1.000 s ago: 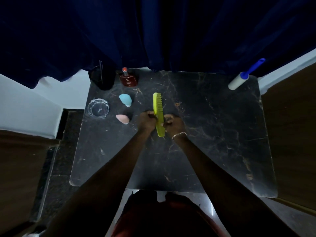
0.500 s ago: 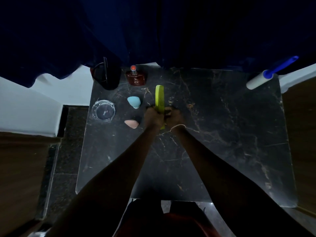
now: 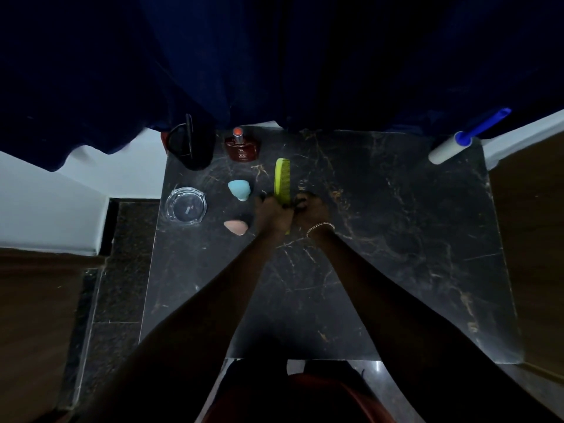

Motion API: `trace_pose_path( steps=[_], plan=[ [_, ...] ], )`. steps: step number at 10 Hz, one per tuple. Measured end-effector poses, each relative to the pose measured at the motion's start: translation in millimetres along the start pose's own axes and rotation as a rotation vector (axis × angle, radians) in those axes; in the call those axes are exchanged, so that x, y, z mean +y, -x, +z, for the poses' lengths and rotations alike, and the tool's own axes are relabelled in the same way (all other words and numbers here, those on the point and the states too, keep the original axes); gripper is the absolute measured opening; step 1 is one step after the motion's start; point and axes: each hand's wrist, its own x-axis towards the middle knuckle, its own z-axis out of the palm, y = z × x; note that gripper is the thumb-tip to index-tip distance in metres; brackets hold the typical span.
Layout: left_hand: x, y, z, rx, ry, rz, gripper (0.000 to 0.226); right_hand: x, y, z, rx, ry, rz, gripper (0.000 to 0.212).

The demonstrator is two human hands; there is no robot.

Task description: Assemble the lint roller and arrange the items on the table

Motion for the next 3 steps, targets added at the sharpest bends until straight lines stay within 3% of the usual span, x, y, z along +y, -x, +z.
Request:
trace_pose_path(
  steps=[1, 3],
  plan=[
    [1.6, 8.2, -6.2, -0.011, -0.053, 0.064, 0.034, -1.8, 11.0, -18.0, 0.034, -0.041, -0.041, 0.022],
    [8.4, 27.2, -18.5, 0.054, -0.139, 0.236, 0.032, 7.8, 35.8, -57.1, 0.179, -0.008, -0.242, 0.028]
  ],
)
